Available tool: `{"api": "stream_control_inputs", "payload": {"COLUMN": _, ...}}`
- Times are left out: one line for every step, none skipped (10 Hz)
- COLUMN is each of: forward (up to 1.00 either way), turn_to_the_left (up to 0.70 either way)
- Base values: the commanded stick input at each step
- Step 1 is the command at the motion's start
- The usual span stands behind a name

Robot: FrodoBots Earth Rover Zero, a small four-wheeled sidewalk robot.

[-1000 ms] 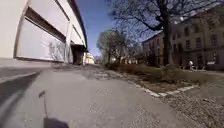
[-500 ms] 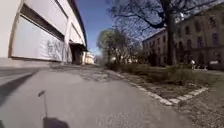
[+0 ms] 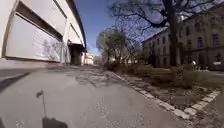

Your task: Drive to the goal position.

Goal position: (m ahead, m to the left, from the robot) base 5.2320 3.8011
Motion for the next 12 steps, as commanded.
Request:
{"api": "stream_control_inputs", "payload": {"forward": 1.0, "turn_to_the_left": 0.0}}
{"api": "stream_control_inputs", "payload": {"forward": 1.0, "turn_to_the_left": 0.16}}
{"api": "stream_control_inputs", "payload": {"forward": 1.0, "turn_to_the_left": 0.35}}
{"api": "stream_control_inputs", "payload": {"forward": 1.0, "turn_to_the_left": 0.4}}
{"api": "stream_control_inputs", "payload": {"forward": 1.0, "turn_to_the_left": 0.4}}
{"api": "stream_control_inputs", "payload": {"forward": 1.0, "turn_to_the_left": 0.28}}
{"api": "stream_control_inputs", "payload": {"forward": 1.0, "turn_to_the_left": 0.16}}
{"api": "stream_control_inputs", "payload": {"forward": 1.0, "turn_to_the_left": 0.05}}
{"api": "stream_control_inputs", "payload": {"forward": 1.0, "turn_to_the_left": 0.0}}
{"api": "stream_control_inputs", "payload": {"forward": 1.0, "turn_to_the_left": 0.0}}
{"api": "stream_control_inputs", "payload": {"forward": 1.0, "turn_to_the_left": 0.0}}
{"api": "stream_control_inputs", "payload": {"forward": 1.0, "turn_to_the_left": 0.0}}
